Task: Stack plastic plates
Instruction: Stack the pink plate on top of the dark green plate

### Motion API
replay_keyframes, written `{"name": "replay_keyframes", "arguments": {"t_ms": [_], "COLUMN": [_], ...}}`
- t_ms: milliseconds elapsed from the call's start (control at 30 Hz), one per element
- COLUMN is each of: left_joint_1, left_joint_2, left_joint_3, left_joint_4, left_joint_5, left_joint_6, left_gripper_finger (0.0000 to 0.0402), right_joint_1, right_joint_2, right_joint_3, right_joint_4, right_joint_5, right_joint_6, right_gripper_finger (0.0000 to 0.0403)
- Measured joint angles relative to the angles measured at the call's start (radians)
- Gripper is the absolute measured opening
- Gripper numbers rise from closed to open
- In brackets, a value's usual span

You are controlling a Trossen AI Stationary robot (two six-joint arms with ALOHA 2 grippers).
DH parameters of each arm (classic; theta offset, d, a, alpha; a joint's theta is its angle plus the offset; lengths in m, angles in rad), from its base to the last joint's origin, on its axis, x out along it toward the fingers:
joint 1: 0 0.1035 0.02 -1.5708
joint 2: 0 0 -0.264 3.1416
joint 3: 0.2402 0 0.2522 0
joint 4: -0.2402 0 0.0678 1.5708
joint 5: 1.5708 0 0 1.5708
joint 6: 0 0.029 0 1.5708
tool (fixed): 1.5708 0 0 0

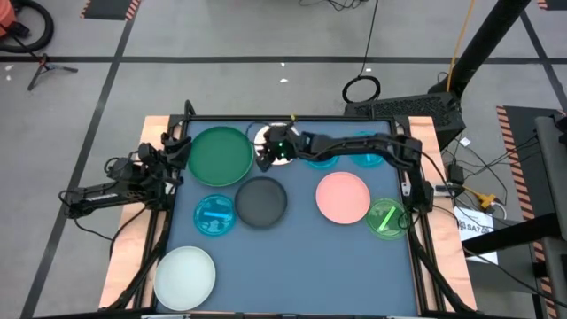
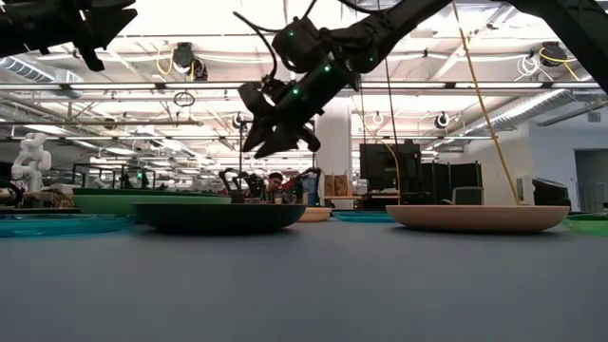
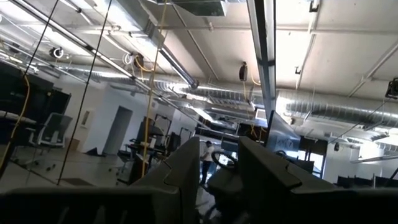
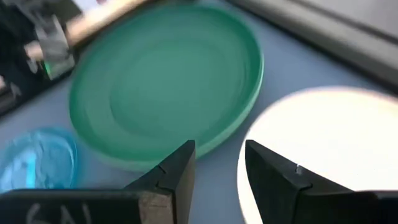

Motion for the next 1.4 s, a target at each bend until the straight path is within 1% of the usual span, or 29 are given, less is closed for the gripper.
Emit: {"name": "replay_keyframes", "arguments": {"t_ms": [133,267,400,467,600,667,833,1033,1167,1233,1300,1400], "left_joint_1": [0.0,0.0,0.0,0.0,0.0,0.0,0.0,0.0,0.0,0.0,0.0,0.0], "left_joint_2": [0.0,0.0,0.0,0.0,0.0,0.0,0.0,0.0,0.0,0.0,0.0,0.0], "left_joint_3": [0.0,0.0,0.0,0.0,0.0,0.0,0.0,0.0,0.0,0.0,0.0,0.0], "left_joint_4": [-0.003,-0.003,-0.004,-0.01,-0.016,-0.022,-0.026,-0.025,-0.025,-0.025,-0.025,-0.025], "left_joint_5": [0.0,-0.001,-0.003,-0.005,-0.006,-0.006,-0.006,-0.006,-0.006,-0.006,-0.006,-0.006], "left_joint_6": [0.0,0.0,0.005,0.005,0.017,0.023,0.024,0.018,0.013,0.013,0.012,0.012], "left_gripper_finger": [0.0115,0.0115,0.0115,0.0115,0.0115,0.0115,0.0115,0.0115,0.0115,0.0115,0.0115,0.0115], "right_joint_1": [0.021,0.019,0.031,0.048,0.086,0.108,0.168,0.208,0.225,0.232,0.233,0.236], "right_joint_2": [0.0,0.0,-0.013,-0.025,-0.045,-0.046,-0.045,-0.045,-0.032,-0.031,-0.032,-0.031], "right_joint_3": [0.0,0.025,0.048,0.062,0.08,0.079,0.079,0.077,0.061,0.045,0.028,0.0], "right_joint_4": [-0.123,-0.451,-0.667,-0.74,-0.862,-0.924,-1.068,-1.119,-1.102,-1.104,-1.074,-1.039], "right_joint_5": [0.0,-0.001,-0.003,-0.046,-0.131,-0.153,-0.157,-0.156,-0.152,-0.123,-0.1,-0.097], "right_joint_6": [0.043,0.127,0.105,0.108,0.164,0.189,0.292,0.387,0.417,0.443,0.466,0.47], "right_gripper_finger": [0.0132,0.0132,0.0132,0.0132,0.0132,0.0132,0.0132,0.0136,0.0137,0.0137,0.0136,0.0133]}}
